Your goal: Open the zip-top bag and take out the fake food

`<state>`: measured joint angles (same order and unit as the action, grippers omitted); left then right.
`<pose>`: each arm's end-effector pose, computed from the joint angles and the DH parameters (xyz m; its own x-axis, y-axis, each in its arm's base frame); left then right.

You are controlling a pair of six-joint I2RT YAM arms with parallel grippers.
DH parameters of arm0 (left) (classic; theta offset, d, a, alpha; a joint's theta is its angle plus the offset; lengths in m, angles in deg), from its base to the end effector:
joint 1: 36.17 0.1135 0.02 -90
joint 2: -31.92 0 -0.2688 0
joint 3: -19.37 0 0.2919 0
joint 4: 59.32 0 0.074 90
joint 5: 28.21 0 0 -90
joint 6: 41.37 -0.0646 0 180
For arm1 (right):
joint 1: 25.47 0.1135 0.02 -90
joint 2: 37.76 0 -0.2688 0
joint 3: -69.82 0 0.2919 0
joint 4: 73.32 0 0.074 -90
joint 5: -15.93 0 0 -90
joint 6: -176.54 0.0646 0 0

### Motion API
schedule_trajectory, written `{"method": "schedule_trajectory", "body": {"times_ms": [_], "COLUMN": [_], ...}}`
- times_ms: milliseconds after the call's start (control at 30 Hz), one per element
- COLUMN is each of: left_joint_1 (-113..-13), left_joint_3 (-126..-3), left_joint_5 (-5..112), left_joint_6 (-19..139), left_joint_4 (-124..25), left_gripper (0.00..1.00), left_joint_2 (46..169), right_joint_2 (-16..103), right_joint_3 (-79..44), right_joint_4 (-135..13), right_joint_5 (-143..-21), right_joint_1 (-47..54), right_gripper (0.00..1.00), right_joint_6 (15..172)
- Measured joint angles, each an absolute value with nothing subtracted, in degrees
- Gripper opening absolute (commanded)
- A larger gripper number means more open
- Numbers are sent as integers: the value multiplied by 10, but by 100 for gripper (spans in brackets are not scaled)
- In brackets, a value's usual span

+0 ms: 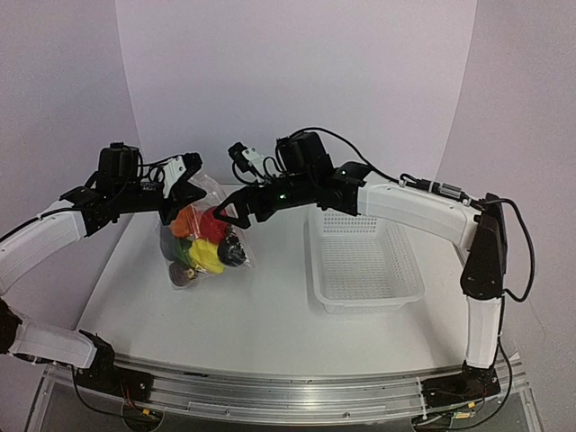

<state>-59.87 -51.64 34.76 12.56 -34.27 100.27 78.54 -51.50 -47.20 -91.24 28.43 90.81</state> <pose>0.2941 -0.1611 0.3268 0.1554 0.5045 -0.8493 0.8058 0.4326 0.4045 0.3125 0.4609 0.3312 -0.2811 -0.2647 -0.9225 -0.9159 0.3611 0.1754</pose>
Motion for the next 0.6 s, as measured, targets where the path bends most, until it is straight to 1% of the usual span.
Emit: {"method": "schedule_trajectory", "body": {"times_ms": [100, 167, 200, 267, 300, 367, 400, 500, 533, 567, 600], "left_joint_1": [-599, -599, -599, -599, -599, -599, -599, -599, -599, -599, -599], "left_joint_3": [-512, -511, -511, -511, -511, -511, -511, -511, -511, -514, -519], "left_joint_5": [342, 336, 333, 329, 327, 324, 324, 320, 318, 315, 311], "left_joint_6": [126, 126, 126, 126, 127, 129, 132, 144, 147, 151, 156], "left_joint_4": [-351, -356, -358, -360, -361, -361, -361, -360, -359, -354, -344], "left_gripper": [0, 0, 0, 0, 0, 0, 0, 0, 2, 5, 16], "left_joint_2": [991, 988, 987, 987, 987, 987, 987, 987, 987, 987, 988], "right_joint_2": [794, 801, 805, 817, 822, 834, 840, 845, 845, 845, 845], "right_joint_3": [-526, -531, -533, -542, -547, -558, -564, -570, -570, -570, -570], "right_joint_4": [-473, -472, -473, -473, -472, -472, -472, -473, -472, -472, -472], "right_joint_5": [-900, -890, -888, -888, -889, -894, -896, -902, -904, -906, -909], "right_joint_1": [282, 282, 282, 281, 281, 281, 281, 281, 282, 282, 282], "right_gripper": [92, 84, 76, 53, 41, 12, 0, 0, 0, 0, 0], "right_joint_6": [903, 898, 896, 892, 889, 887, 886, 883, 880, 874, 865]}}
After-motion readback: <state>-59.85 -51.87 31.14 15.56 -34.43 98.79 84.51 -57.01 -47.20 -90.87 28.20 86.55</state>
